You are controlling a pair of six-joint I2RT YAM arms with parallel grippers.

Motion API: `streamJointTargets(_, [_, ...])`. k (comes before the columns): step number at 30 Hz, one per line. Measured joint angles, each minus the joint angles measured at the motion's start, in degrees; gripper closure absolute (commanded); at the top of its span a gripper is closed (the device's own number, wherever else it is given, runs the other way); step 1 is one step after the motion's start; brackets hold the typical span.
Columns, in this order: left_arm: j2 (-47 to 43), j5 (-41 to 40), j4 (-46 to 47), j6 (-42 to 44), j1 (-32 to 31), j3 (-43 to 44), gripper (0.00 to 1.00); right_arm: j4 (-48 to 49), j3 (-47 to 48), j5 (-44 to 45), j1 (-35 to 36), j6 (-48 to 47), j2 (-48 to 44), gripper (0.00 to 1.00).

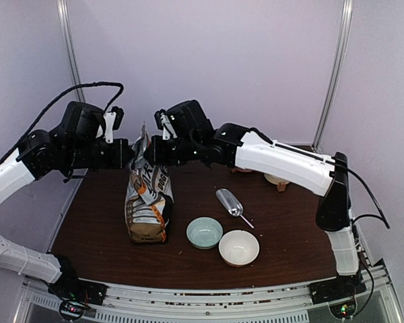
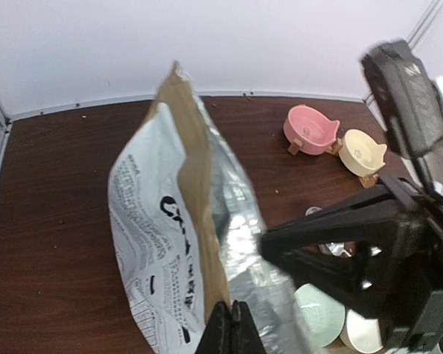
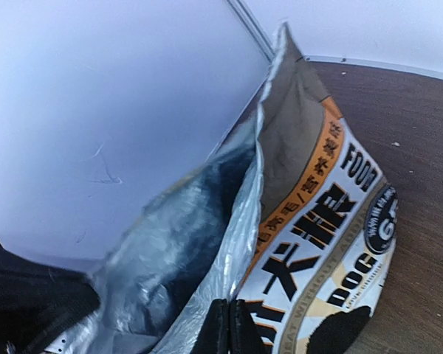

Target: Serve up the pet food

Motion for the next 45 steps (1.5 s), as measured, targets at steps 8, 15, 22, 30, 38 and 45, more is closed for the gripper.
streamJointTargets(8, [-3.98, -6.43, -6.25, -2.84, -0.28, 0.81, 1.0, 5.11, -23.74, 7.15, -0.17, 0.02, -20.09, 1.0])
streamJointTargets(15, [-5.05, -3.67, -3.85, -2.01, -0.13, -0.52, 0.75, 10.21, -32.52, 7.45, -0.76, 1.07, -26.38, 0.79])
streamJointTargets(22, [-9.64, -1.51, 0.57, 0.44, -0.13, -1.66, 0.11, 10.08, -45.55, 7.45, -0.81, -6.12, -31.39, 0.4])
streamJointTargets(30, [-18.6, 0.2, 1.86, 1.05, 2.32, -5.68, 0.03, 7.45, -65.07, 5.7, -7.98, -12.7, -43.1, 0.38])
streamJointTargets(38, [-16.74, 8.26, 2.23, -0.68, 5.95, -10.4, 0.02, 6.95, -74.6, 1.97, -15.15, -16.68, -38.27, 0.55])
streamJointTargets(45, [-16.92, 11.21, 3.19, -2.62, 5.99, -10.91, 0.02, 9.77, -74.69, 1.42, -16.13, -21.22, -31.58, 0.58])
